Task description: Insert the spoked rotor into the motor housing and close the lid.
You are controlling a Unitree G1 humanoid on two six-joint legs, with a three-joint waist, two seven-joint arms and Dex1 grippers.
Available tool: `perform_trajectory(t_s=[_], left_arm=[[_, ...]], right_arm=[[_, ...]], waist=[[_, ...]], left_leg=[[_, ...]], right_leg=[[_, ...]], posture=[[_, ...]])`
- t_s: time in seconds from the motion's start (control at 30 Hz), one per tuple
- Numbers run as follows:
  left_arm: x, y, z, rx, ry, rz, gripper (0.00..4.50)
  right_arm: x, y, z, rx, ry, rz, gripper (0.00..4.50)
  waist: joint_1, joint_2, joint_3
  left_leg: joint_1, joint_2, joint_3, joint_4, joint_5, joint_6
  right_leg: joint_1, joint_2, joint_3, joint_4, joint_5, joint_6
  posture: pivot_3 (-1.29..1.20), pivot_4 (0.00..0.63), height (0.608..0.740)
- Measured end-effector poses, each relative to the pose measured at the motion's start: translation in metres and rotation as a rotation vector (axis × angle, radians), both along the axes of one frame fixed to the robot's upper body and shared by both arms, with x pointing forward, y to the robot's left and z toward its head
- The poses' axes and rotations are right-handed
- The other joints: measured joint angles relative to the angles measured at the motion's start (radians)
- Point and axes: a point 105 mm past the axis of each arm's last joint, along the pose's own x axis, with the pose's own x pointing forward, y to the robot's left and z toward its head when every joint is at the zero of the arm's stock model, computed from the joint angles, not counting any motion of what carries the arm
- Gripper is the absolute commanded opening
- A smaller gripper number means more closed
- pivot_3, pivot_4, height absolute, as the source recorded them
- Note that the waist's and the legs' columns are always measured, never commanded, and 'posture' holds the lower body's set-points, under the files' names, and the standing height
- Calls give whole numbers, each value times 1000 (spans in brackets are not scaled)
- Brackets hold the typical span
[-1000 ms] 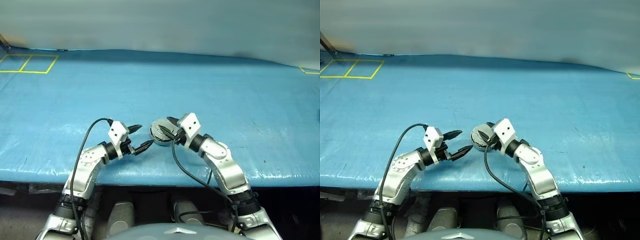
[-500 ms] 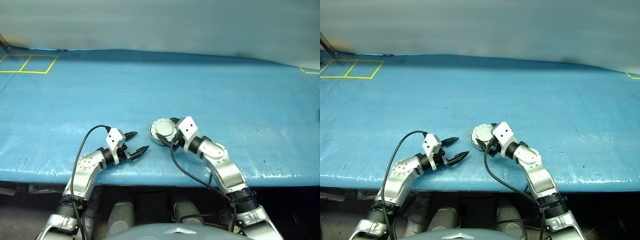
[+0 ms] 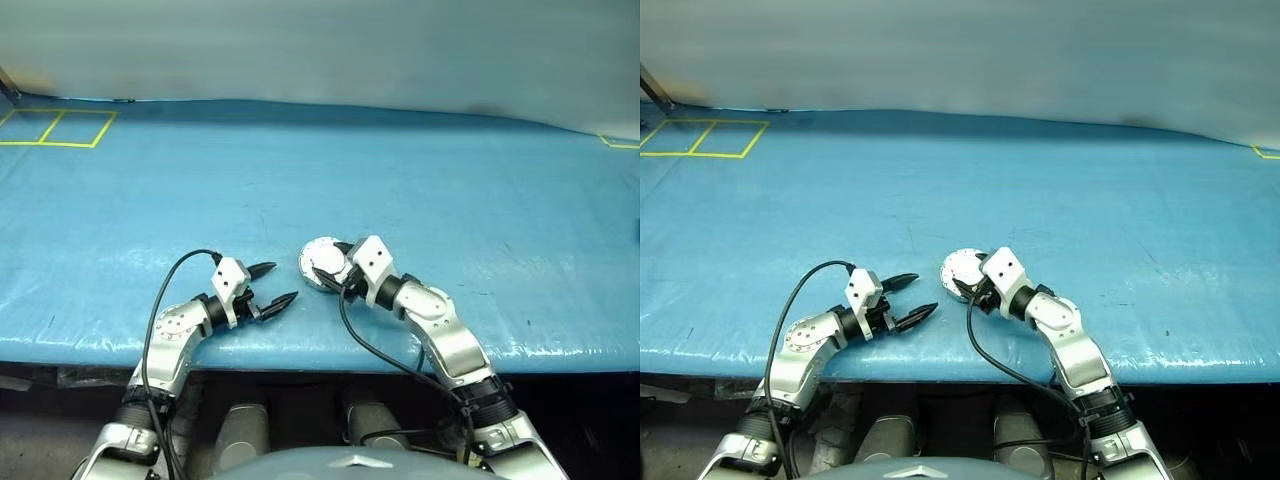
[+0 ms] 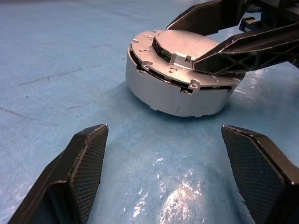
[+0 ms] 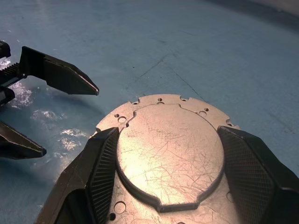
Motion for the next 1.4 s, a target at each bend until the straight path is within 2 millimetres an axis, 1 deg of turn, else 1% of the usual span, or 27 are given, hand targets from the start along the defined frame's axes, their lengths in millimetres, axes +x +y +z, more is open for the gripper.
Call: perform_trajectory(t_s=[0.13,0.23,0.33,0.4,0.57,0.7,0.83,1.07,1.17,1.23,1.4], left_arm=[[-1,-6,21,-21,-50,-25,4157],[-2,-7,28,-19,-57,-31,4157],[0,-3,34,-8,-68,-11,4157],[2,0,35,-3,-59,13,4157],[2,4,28,16,-12,41,4157],[2,3,32,17,-16,49,4157],[1,0,36,21,-21,54,4157],[7,-7,35,23,-8,94,4157],[11,-14,41,6,-30,96,3600],[16,-17,43,12,-46,101,2974],[25,-18,40,26,-57,135,1259]], right_arm=[[1,0,0,0,-1,-6,3015],[1,1,0,3,0,-7,3015],[1,2,1,10,3,-7,3015],[1,3,0,11,3,-8,3015],[3,4,-2,10,7,-21,3015],[5,8,-5,-22,-12,-18,3015],[5,6,-7,-26,-6,-21,3015],[6,5,-7,-25,-5,-22,3015],[6,5,-7,-25,-5,-23,3015],[6,5,-7,-26,-5,-22,3015],[6,5,-7,-26,-6,-23,3015]], waist=[[0,0,0],[-1,0,0],[-1,0,0],[-1,0,0],[-2,0,0],[-4,0,0],[-3,0,0],[-1,0,0],[-1,0,-1],[-1,0,-1],[-1,-1,-1]], left_leg=[[0,0,0,0,0,0],[0,0,0,1,0,0],[0,0,0,1,0,0],[0,0,0,1,0,0],[0,0,0,1,0,0],[2,0,0,1,0,0],[3,0,0,1,0,0],[3,0,1,1,0,0],[3,0,0,1,0,0],[3,0,0,2,0,0],[3,0,1,2,0,0]], right_leg=[[0,0,0,0,0,-1],[0,0,0,0,-1,-1],[0,0,0,0,-1,-1],[0,0,0,0,-1,-1],[0,0,0,0,-1,-1],[1,0,0,0,-1,-1],[3,0,0,1,-1,-1],[3,0,1,1,-1,-1],[3,0,1,1,-1,-1],[3,0,1,1,0,-1],[3,0,1,1,0,-1]], posture=[[0,150,740],[0,150,740],[0,150,740],[0,150,740],[0,150,740],[0,150,740],[0,150,740],[0,150,740],[0,150,740],[0,150,740],[0,150,740]])
